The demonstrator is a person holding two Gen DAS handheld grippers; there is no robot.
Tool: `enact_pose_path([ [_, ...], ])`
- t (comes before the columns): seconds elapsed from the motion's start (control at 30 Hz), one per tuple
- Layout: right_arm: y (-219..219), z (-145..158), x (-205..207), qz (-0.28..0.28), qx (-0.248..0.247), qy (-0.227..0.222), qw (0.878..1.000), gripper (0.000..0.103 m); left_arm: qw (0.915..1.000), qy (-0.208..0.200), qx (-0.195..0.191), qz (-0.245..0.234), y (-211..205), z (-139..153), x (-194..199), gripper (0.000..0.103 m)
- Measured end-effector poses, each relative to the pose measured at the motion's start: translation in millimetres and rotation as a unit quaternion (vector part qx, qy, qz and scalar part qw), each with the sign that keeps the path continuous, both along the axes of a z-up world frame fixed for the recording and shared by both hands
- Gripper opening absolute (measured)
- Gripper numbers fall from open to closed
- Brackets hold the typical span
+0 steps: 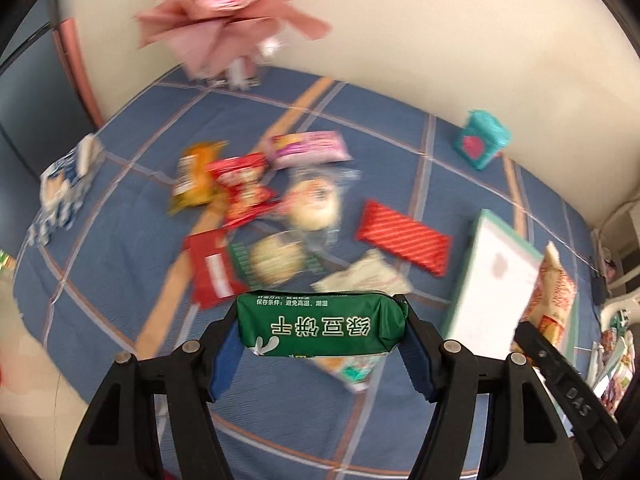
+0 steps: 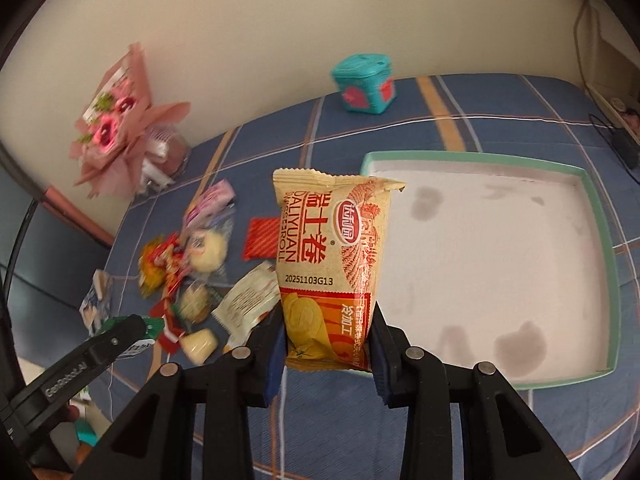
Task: Organize snacks
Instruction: 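Lift the green pack with the left gripper while the right gripper carries the bread bag over the tray, then release the green pack into the tray while the right gripper releases the bread bag there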
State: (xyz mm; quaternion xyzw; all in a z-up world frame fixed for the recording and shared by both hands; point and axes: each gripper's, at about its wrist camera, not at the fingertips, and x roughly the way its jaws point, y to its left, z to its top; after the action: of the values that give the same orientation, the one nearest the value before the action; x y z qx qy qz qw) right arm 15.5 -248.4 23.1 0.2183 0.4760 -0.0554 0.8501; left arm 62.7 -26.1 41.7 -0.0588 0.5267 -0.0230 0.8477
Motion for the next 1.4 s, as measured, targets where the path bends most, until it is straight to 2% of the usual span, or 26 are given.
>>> enact_pose_path([
  [0.23, -62, -5, 2, -0.079, -0.015, 0.015, 0.997, 0.038, 0.9979, -0.004, -0.026, -0.059, -79, -2, 13, 0.07],
  [0.4, -104, -11, -1, -0.127, -0.023, 0.029, 0.991, 0.038, 0.9947, 0.004, -0.039, -0.095, -133, -18, 22, 0.07],
  [0.73, -170, -29, -5, -0.189, -0.04, 0.062, 0.979, 0.038, 0.9888, 0.004, -0.043, -0.143, -200, -46, 40, 0.07],
  [0.93, -185, -43, -3, -0.2, -0.042, 0.081, 0.976, 0.038, 0.9851, 0.0, -0.032, -0.169, -223, -60, 48, 0.07],
  [1.17, -186, -48, 1, -0.195, -0.052, 0.089, 0.975, 0.04, 0.9833, 0.0, -0.031, -0.179, -227, -67, 52, 0.071],
  [1.23, -184, -49, 2, -0.192, -0.055, 0.095, 0.975, 0.041, 0.9833, 0.0, -0.032, -0.179, -227, -66, 52, 0.074],
  [1.3, -184, -49, 3, -0.186, -0.05, 0.098, 0.976, 0.046, 0.9835, -0.003, -0.029, -0.179, -227, -64, 51, 0.08],
  [1.37, -181, -47, 4, -0.18, -0.054, 0.098, 0.977, 0.062, 0.9834, -0.011, -0.027, -0.179, -226, -60, 50, 0.084],
  [1.4, -180, -46, 4, -0.178, -0.06, 0.098, 0.977, 0.063, 0.9834, -0.012, -0.027, -0.179, -225, -58, 51, 0.085],
])
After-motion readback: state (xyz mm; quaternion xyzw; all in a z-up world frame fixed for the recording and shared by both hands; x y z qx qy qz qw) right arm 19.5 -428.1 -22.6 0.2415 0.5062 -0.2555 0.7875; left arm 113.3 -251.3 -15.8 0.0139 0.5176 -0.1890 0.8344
